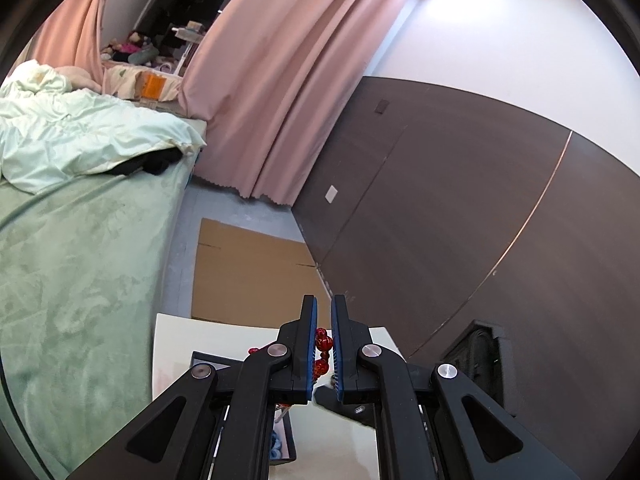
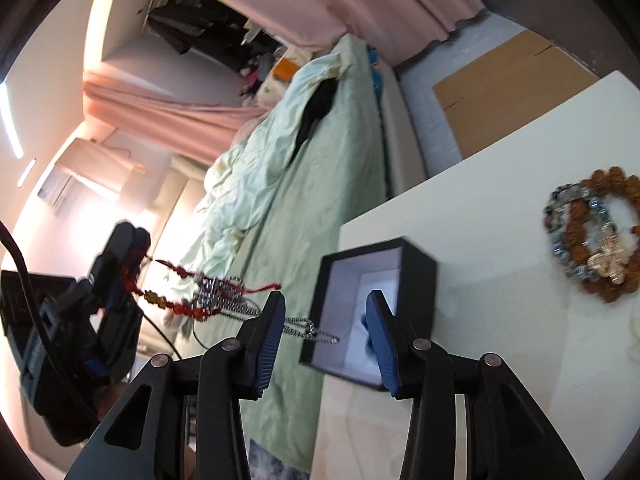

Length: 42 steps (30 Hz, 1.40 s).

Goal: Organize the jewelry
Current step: 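Lower both held pieces into the black box and open both grippers, then grasp the white sheer pouch with the right gripper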

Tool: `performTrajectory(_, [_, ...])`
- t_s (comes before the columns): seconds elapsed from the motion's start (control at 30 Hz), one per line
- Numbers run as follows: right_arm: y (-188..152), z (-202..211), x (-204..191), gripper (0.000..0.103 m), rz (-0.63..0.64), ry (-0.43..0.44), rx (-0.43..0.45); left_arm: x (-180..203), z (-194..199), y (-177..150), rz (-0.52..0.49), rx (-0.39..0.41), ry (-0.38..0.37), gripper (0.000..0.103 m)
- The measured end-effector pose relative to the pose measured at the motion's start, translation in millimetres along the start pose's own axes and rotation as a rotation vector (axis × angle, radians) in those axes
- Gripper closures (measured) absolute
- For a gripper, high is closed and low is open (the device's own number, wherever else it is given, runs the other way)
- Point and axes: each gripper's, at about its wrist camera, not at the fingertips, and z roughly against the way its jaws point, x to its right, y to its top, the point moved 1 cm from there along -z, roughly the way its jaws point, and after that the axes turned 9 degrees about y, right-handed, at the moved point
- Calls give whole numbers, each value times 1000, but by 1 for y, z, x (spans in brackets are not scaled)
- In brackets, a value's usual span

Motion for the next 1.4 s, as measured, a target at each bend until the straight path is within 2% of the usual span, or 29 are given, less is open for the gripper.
performTrajectory(0.17, [9,22,15,60,-49,-37,58,-3,-16,-4,18,-22,27,95])
performTrajectory(0.2, [10,25,17,60,-58,-39,62,-4,-20,-4,27,-36,44,88])
performTrajectory(0.23, [10,28,18,60,-63,-40,65,-7,-26,-6,41,-72,64,77])
performTrajectory(0.27, [10,30,18,60,-66,-43,66,-11,-31,-8,60,-102,79,42])
performTrajectory(0.3, [10,33,17,60,-64,-47,67,-15,-35,-11,86,-126,94,14])
performTrajectory(0.33, [10,35,16,60,-60,-50,68,-20,-34,-15,126,-108,103,10])
performTrajectory(0.4, [9,41,13,60,-49,-54,70,-22,-28,-18,139,-72,110,9])
performTrajectory(0.53, [4,58,8,60,-21,-76,80,-15,-27,-25,111,-91,117,9])
performTrajectory(0.67, [-3,82,10,60,-3,-135,96,-2,-27,-36,69,-116,112,9])
performTrajectory(0.9, [-4,133,33,60,-42,-280,146,31,-28,-57,-29,-135,98,9])
performTrajectory(1.03, [-4,157,54,60,-109,-303,182,45,-30,-66,-57,-139,77,10])
performTrajectory(1.13, [-5,170,68,60,-169,-322,200,53,-37,-72,-64,-156,65,18])
performTrajectory(1.2, [-6,173,75,60,-200,-336,202,56,-44,-77,-61,-183,63,27])
performTrajectory(1.4, [-6,167,84,60,-215,-413,173,69,-68,-90,-72,-244,49,37])
